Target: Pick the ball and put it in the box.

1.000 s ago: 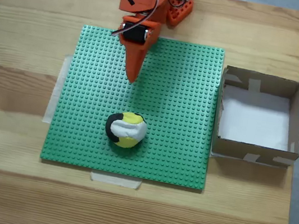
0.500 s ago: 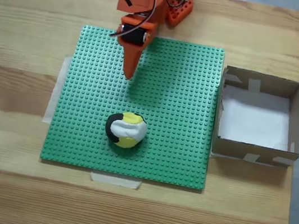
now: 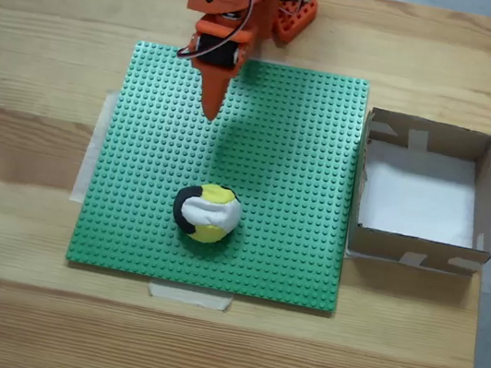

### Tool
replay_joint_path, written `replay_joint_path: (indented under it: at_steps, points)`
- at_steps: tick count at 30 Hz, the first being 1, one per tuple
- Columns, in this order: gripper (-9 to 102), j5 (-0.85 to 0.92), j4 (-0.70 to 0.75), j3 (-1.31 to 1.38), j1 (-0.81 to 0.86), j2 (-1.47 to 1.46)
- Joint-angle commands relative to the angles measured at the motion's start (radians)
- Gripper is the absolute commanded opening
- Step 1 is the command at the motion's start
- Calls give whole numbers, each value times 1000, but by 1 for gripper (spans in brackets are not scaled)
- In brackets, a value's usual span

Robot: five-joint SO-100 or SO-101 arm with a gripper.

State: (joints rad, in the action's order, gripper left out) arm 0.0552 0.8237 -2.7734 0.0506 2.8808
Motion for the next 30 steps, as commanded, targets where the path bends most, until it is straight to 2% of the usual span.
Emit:
replay_joint_path:
  at_steps: [1,8,21,30]
  points:
    - [1,9,11,109,2,-55]
    - [1,-23,46,333,3,-262]
    - [1,-43,199,706,28,-643]
    - [1,-71,278,953,-11,-876]
